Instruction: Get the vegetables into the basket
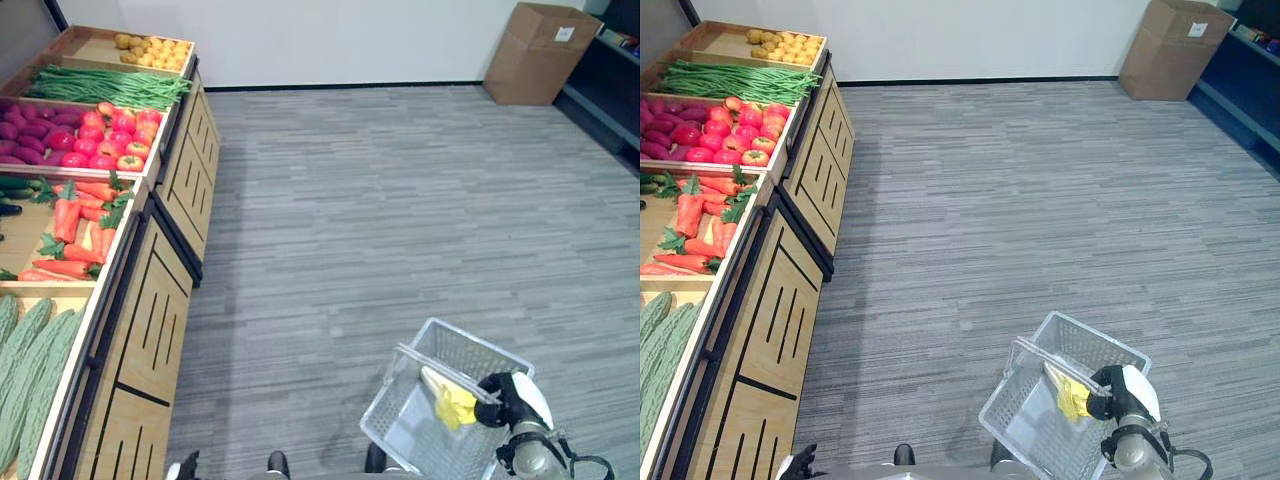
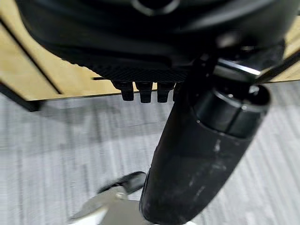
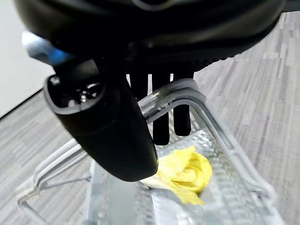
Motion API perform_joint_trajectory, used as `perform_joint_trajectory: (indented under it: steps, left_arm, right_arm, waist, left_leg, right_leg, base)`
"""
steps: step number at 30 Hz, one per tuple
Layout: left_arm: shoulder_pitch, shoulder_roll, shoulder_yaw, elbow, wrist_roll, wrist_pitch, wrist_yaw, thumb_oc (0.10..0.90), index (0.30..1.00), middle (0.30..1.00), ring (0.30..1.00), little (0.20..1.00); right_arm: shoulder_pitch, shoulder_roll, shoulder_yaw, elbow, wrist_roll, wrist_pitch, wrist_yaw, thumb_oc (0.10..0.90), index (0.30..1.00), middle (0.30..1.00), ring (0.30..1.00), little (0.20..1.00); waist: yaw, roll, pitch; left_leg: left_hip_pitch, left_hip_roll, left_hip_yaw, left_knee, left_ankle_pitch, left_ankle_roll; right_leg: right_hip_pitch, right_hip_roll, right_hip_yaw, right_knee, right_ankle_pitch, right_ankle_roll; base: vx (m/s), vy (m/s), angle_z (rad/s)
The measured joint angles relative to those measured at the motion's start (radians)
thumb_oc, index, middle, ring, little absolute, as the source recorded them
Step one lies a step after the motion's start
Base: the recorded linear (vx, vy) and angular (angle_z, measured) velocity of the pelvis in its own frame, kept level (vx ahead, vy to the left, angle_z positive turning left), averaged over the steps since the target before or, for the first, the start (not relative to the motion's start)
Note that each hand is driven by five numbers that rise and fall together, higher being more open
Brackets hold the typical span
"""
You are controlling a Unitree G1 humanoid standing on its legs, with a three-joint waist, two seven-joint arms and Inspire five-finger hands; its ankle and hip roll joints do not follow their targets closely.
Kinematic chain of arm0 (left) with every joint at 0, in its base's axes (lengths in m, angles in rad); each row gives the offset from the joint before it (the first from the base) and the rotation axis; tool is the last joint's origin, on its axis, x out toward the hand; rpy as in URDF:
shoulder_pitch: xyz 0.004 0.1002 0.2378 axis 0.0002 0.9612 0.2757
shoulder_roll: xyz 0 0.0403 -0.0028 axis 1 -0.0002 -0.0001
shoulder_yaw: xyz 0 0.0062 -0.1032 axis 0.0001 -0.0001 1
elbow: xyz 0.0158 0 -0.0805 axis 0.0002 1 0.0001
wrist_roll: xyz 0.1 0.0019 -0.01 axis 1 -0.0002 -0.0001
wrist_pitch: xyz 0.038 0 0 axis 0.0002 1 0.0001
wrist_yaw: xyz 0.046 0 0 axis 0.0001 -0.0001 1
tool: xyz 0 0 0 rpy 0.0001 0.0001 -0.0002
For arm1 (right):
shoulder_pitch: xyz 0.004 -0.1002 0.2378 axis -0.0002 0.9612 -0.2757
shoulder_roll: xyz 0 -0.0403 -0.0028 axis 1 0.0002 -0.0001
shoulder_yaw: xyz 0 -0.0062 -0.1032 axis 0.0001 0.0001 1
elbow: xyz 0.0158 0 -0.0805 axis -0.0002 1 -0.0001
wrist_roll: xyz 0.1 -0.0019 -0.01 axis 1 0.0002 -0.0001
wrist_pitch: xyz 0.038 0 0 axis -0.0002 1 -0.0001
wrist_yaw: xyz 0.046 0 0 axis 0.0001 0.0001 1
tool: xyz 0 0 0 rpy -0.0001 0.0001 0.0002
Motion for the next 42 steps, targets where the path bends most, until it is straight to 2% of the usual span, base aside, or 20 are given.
perform_joint_trajectory:
  steps: [3,4,7,11,14,15,17,19,22,24,25,26,28,29,31,33,34,39,40,42]
  left_arm:
    - [-0.071,-0.004,0.004,0.131,0.004,-0.001,0.028,0.900,1.000,1.000,1.000,1.000]
    - [-0.074,-0.004,0.003,0.132,0.007,0.018,0.035,0.900,1.000,1.000,1.000,1.000]
    - [-0.073,-0.003,-0.003,0.117,0.023,0.022,0.037,0.900,1.000,1.000,1.000,1.000]
    - [-0.089,-0.002,-0.041,0.061,0.043,0.018,0.035,0.900,1.000,1.000,1.000,1.000]
    - [-0.124,0.003,-0.041,0.052,0.042,0.013,0.037,0.900,1.000,1.000,1.000,1.000]
    - [-0.156,0.000,-0.040,0.052,0.040,0.004,0.037,0.900,1.000,1.000,1.000,1.000]
    - [-0.169,-0.009,-0.040,0.060,0.036,0.005,0.038,0.900,1.000,1.000,1.000,1.000]
    - [-0.175,-0.014,-0.041,0.074,0.031,0.002,0.039,0.900,1.000,1.000,1.000,1.000]
    - [-0.205,-0.012,-0.042,0.104,0.031,0.005,0.056,0.900,1.000,1.000,1.000,1.000]
    - [-0.211,-0.010,-0.041,0.118,0.031,0.007,0.065,0.900,1.000,1.000,1.000,1.000]
    - [-0.198,-0.012,-0.042,0.116,0.033,0.013,0.066,0.900,1.000,1.000,1.000,1.000]
    - [-0.189,-0.012,-0.042,0.116,0.033,0.016,0.064,0.900,1.000,1.000,1.000,1.000]
    - [-0.177,-0.018,-0.043,0.112,0.041,0.018,0.063,0.900,1.000,1.000,1.000,1.000]
    - [-0.174,-0.001,-0.051,0.114,0.053,0.020,0.066,0.900,1.000,1.000,1.000,1.000]
    - [-0.174,0.035,-0.086,0.110,0.060,0.021,0.065,0.900,1.000,1.000,1.000,1.000]
    - [-0.180,0.058,-0.090,0.069,0.060,0.019,0.065,0.900,1.000,1.000,1.000,1.000]
    - [-0.182,0.067,-0.090,0.044,0.060,0.015,0.065,0.900,1.000,1.000,1.000,1.000]
    - [-0.214,0.100,-0.093,0.042,0.060,0.003,0.074,0.900,1.000,1.000,1.000,1.000]
    - [-0.216,0.104,-0.097,0.041,0.060,0.002,0.077,0.900,1.000,1.000,1.000,1.000]
    - [-0.209,0.112,-0.102,0.045,0.060,-0.001,0.079,0.900,1.000,1.000,1.000,1.000]
  right_arm:
    - [0.002,0.000,0.008,0.002,0.000,0.000,0.000,0.400,0.300,0.300,0.300,0.300]
    - [-0.001,0.000,0.012,-0.004,0.000,0.000,0.000,0.400,0.300,0.300,0.300,0.300]
    - [-0.005,0.000,0.012,-0.004,0.000,-0.002,0.000,0.400,0.300,0.300,0.300,0.300]
    - [-0.016,0.000,0.025,-0.001,0.002,-0.001,0.000,0.400,0.300,0.300,0.300,0.300]
    - [-0.033,0.000,0.030,-0.003,0.001,-0.008,-0.001,0.400,0.300,0.300,0.300,0.300]
    - [-0.053,-0.001,0.030,0.000,0.001,-0.007,0.000,0.400,0.300,0.300,0.300,0.300]
    - [-0.065,-0.005,0.029,0.000,0.001,-0.007,-0.001,0.400,0.300,0.300,0.300,0.300]
    - [-0.080,-0.009,0.028,0.007,0.002,-0.007,-0.005,0.400,0.300,0.300,0.300,0.300]
    - [-0.091,-0.006,0.028,0.028,0.005,-0.007,-0.011,0.400,0.300,0.300,0.300,0.300]
    - [-0.105,-0.002,0.028,0.049,0.009,-0.007,-0.013,0.400,0.300,0.300,0.300,0.300]
    - [-0.113,-0.002,0.028,0.048,0.009,-0.007,-0.013,0.400,0.300,0.300,0.300,0.300]
    - [-0.119,-0.003,0.028,0.041,0.009,-0.007,-0.013,0.400,0.300,0.300,0.300,0.300]
    - [-0.092,-0.005,0.011,0.023,0.009,-0.007,-0.023,0.400,0.300,0.300,0.300,0.300]
    - [-0.073,0.022,0.015,0.039,0.013,0.001,-0.025,0.400,0.300,0.300,0.300,0.300]
    - [-0.054,0.051,0.015,0.039,0.020,0.003,-0.034,0.400,0.300,0.300,0.300,0.300]
    - [-0.053,0.066,0.016,0.034,0.020,0.004,-0.035,0.400,0.300,0.300,0.300,0.300]
    - [-0.064,0.070,0.020,0.027,0.019,0.005,-0.035,0.400,0.300,0.300,0.300,0.300]
    - [-0.146,0.085,0.048,0.015,0.018,0.009,-0.037,0.400,0.300,0.300,0.300,0.300]
    - [-0.155,0.085,0.049,0.015,0.018,0.004,-0.037,0.400,0.300,0.300,0.300,0.300]
    - [-0.158,0.088,0.053,-0.030,0.019,-0.012,-0.033,0.400,0.300,0.300,0.300,0.300]
  waist:
    - [-0.003,0.000,-0.003]
    - [-0.005,-0.002,-0.002]
    - [-0.004,-0.002,-0.002]
    - [0.004,0.004,0.016]
    - [0.006,0.013,0.075]
    - [0.026,0.008,0.117]
    - [0.035,-0.005,0.139]
    - [0.031,-0.002,0.142]
    - [0.030,-0.002,0.143]
    - [0.039,-0.002,0.143]
    - [0.059,-0.002,0.142]
    - [0.057,-0.001,0.141]
    - [0.054,0.010,0.125]
    - [0.058,-0.034,0.099]
    - [0.057,-0.089,0.066]
    - [0.057,-0.111,0.049]
    - [0.060,-0.112,0.047]
    - [0.056,-0.101,0.053]
    - [0.056,-0.094,0.058]
    - [0.057,-0.067,0.076]
  left_leg:
    - [0.002,0.002,0.003,0.000,-0.002,-0.002]
    - [0.000,0.004,0.007,0.000,-0.002,-0.003]
    - [-0.010,0.010,0.014,0.000,0.001,-0.006]
    - [-0.050,0.032,-0.005,0.014,0.012,-0.019]
    - [-0.105,0.057,-0.057,0.117,0.004,-0.037]
    - [-0.159,0.061,-0.104,0.221,0.014,-0.053]
    - [-0.219,0.045,-0.164,0.318,0.035,-0.094]
    - [-0.242,0.055,-0.176,0.234,0.031,-0.119]
    - [-0.259,0.107,-0.162,0.008,0.045,-0.133]
    - [-0.273,0.136,-0.159,-0.004,0.046,-0.138]
    - [-0.250,0.146,-0.155,0.002,0.049,-0.139]
    - [-0.236,0.144,-0.154,0.013,0.049,-0.138]
    - [-0.198,0.107,-0.152,0.061,0.024,-0.094]
    - [-0.195,0.054,-0.126,0.075,0.054,-0.052]
    - [-0.201,-0.012,-0.094,0.091,0.028,0.014]
    - [-0.197,-0.059,-0.084,0.090,0.013,0.041]
    - [-0.197,-0.072,-0.075,0.089,0.003,0.055]
    - [-0.160,-0.114,-0.050,0.075,-0.017,0.100]
    - [-0.145,-0.115,-0.053,0.073,-0.017,0.100]
    - [-0.101,-0.109,-0.058,0.048,-0.033,0.124]
  right_leg:
    - [0.000,0.003,0.002,0.000,-0.001,-0.002]
    - [-0.005,0.004,0.005,0.001,-0.001,-0.002]
    - [-0.020,0.011,0.015,0.006,0.004,-0.002]
    - [-0.043,0.031,-0.003,0.007,0.003,-0.010]
    - [-0.025,0.048,-0.042,0.006,-0.018,-0.041]
    - [-0.020,0.044,-0.046,0.001,-0.026,-0.054]
    - [-0.007,0.026,-0.051,0.001,-0.035,-0.069]
    - [-0.009,0.014,-0.069,0.000,-0.048,-0.084]
    - [-0.014,0.016,-0.088,0.000,-0.055,-0.080]
    - [-0.012,0.021,-0.082,0.000,-0.058,-0.076]
    - [-0.007,0.021,-0.049,0.000,-0.064,-0.066]
    - [-0.004,0.018,-0.034,0.000,-0.068,-0.060]
    - [0.006,0.005,-0.019,0.008,-0.079,-0.042]
    - [-0.003,-0.057,0.003,0.033,-0.095,-0.015]
    - [-0.042,-0.131,0.027,0.107,-0.071,-0.007]
    - [-0.087,-0.176,0.051,0.186,-0.038,0.028]
    - [-0.120,-0.193,0.063,0.236,-0.025,0.044]
    - [-0.234,-0.251,0.097,0.445,0.032,0.059]
    - [-0.235,-0.251,0.094,0.488,0.005,0.074]
    - [-0.256,-0.206,0.064,0.499,-0.048,0.075]
  base:
    - [-0.01,-0.034,-0.03]
    - [-0.02,-0.038,-0.13]
    - [-0.03,-0.085,-0.11]
    - [0.00,-0.201,0.13]
    - [0.04,-0.145,0.37]
    - [0.10,-0.054,0.37]
    - [0.15,0.032,0.25]
    - [0.26,0.105,0.30]
    - [0.32,0.148,0.29]
    - [0.23,0.157,-0.20]
    - [0.29,0.251,-0.63]
    - [0.27,0.262,-0.74]
    - [0.31,0.373,-0.40]
    - [0.23,0.361,-0.23]
    - [0.17,0.304,-0.07]
    - [0.12,0.265,0.04]
    - [0.12,0.279,-0.09]
    - [0.14,0.208,-0.10]
    - [0.26,0.154,0.05]
    - [0.25,0.062,-0.12]
